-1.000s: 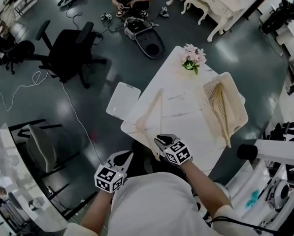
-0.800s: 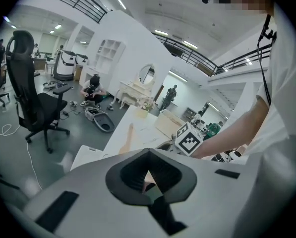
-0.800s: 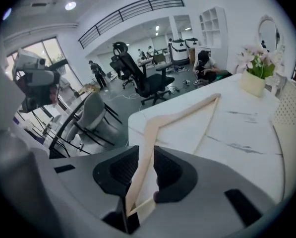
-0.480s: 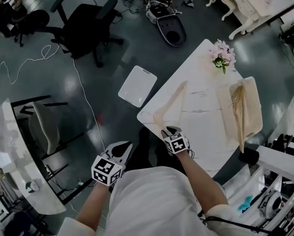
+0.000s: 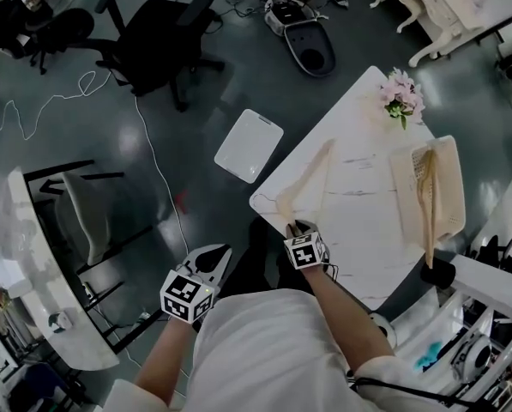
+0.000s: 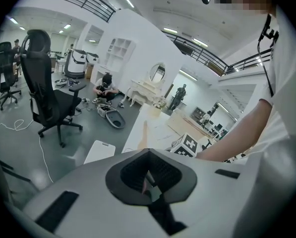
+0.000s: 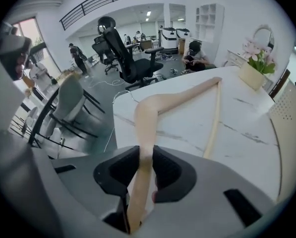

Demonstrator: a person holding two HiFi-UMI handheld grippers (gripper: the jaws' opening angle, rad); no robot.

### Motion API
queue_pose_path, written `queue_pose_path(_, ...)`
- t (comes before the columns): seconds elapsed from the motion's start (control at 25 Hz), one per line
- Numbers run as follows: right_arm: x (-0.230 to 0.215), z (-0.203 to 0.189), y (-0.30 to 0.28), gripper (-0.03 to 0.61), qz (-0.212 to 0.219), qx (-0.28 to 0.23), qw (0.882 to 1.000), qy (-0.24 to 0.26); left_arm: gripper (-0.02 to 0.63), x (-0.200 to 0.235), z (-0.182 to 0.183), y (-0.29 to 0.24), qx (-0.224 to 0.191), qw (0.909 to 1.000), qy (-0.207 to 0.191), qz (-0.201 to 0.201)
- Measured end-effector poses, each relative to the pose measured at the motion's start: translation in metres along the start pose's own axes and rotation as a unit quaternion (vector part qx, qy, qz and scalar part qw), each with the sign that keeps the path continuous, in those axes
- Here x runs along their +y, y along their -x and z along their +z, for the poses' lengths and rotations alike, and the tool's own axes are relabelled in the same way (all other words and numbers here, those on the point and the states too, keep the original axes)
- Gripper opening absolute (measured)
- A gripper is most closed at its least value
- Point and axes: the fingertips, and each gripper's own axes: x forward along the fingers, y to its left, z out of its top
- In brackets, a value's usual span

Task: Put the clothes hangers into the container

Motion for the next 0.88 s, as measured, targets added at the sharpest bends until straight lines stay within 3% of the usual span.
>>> queue_pose_path(0.4, -0.022, 0.016, 0.057, 0.094, 0.046, -0.058, 0.997, -0.034, 0.008, -0.031, 0.017, -0.024, -0.003, 0.9983, -0.039, -0.042)
queue_pose_path(0.88, -0.063, 0.006, 0.172, 0.094, 0.093, -0.108, 0.99, -0.016, 0.008, -0.106, 0.023, -0.069, 0.023, 0.9899, -0.092, -0.105)
